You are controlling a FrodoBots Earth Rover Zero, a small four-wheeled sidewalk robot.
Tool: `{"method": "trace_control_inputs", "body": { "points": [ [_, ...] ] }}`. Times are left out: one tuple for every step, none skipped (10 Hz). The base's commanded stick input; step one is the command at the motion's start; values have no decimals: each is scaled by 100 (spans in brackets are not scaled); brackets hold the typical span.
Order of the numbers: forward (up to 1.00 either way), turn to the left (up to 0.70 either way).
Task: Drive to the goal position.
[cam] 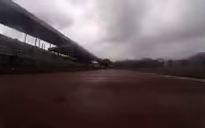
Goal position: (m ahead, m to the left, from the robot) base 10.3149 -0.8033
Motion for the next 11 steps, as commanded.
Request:
{"method": "trace_control_inputs", "body": {
  "points": [
    [50,0],
    [50,0],
    [50,0],
    [50,0],
    [50,0],
    [50,0],
    [50,0],
    [50,0],
    [50,0],
    [50,0],
    [50,0]
  ]
}}
